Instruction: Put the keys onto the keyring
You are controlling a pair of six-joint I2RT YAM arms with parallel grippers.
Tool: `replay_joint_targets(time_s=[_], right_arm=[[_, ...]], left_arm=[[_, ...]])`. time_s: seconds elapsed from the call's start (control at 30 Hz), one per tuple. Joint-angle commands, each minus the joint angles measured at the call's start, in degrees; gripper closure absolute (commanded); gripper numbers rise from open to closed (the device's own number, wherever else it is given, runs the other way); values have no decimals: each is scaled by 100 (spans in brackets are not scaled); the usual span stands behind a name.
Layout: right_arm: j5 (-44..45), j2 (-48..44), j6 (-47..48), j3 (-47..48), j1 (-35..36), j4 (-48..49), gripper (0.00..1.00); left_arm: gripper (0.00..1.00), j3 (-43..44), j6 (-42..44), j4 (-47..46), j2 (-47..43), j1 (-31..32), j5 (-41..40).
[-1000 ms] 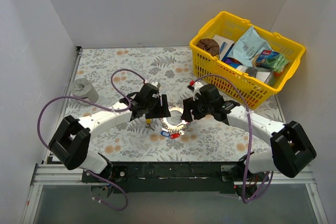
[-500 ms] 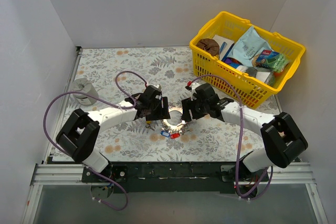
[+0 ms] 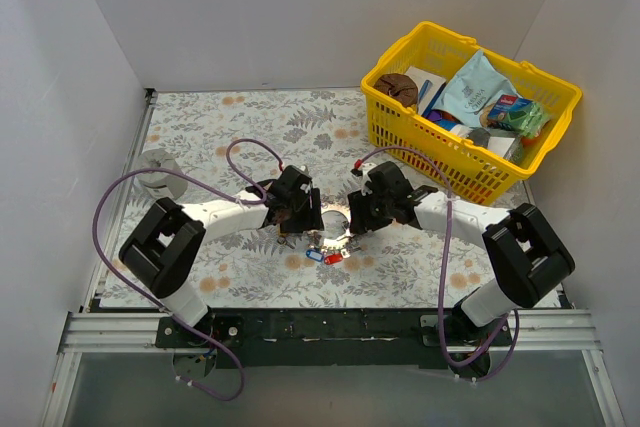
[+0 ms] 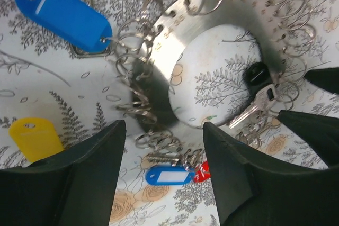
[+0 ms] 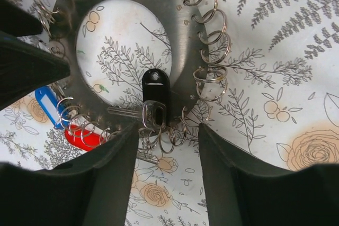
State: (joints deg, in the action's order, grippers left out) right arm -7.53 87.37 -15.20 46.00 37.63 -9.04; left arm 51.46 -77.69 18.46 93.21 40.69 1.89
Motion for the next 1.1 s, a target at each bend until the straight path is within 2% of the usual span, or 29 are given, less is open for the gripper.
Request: replay_joint_targets(time_s=[0.0, 0.37, 0.7, 0.9, 1.07], right_arm=[[-389, 52, -18, 50, 78, 183, 46], [-591, -203, -88, -152, 333, -168, 55], [-856, -107, -545, -311, 921, 253, 58], [-452, -211, -624, 32, 1159, 43, 52], [-74, -730, -466, 137, 1159, -98, 33]], left_arm=[[41, 30, 26, -220, 162, 27, -48], [44, 715, 228, -343, 785, 27, 285], [44, 1664, 448, -290, 1585, 27, 452], [43, 1929, 579, -167, 1552, 27, 321], [41, 1806, 685, -123, 1042, 18, -30]])
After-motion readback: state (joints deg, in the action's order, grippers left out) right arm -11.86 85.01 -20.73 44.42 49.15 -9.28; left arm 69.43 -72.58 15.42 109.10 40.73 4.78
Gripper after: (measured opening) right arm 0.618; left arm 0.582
